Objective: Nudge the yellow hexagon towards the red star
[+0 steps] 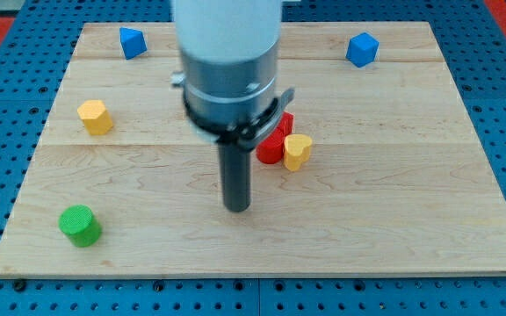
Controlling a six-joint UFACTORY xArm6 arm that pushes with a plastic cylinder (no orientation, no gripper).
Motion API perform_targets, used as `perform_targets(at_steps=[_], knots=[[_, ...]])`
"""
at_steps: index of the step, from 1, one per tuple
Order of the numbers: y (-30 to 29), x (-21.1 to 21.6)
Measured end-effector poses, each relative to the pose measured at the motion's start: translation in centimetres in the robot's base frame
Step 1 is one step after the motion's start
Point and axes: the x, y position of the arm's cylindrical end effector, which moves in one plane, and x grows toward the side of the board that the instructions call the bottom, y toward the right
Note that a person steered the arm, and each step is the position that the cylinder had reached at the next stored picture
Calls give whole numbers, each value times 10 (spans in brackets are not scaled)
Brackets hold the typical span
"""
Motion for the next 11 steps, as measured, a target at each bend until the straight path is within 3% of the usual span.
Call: perform_targets(at_steps=[1, 2, 3, 4, 5, 6, 7, 8, 9, 10, 11], knots=[[-36, 7], [-158, -42], [-235, -95], [-244, -146], [-135, -144], [-20, -117], [-50, -122], [-153, -161], [-121, -241], [-150, -266], [-240, -274]])
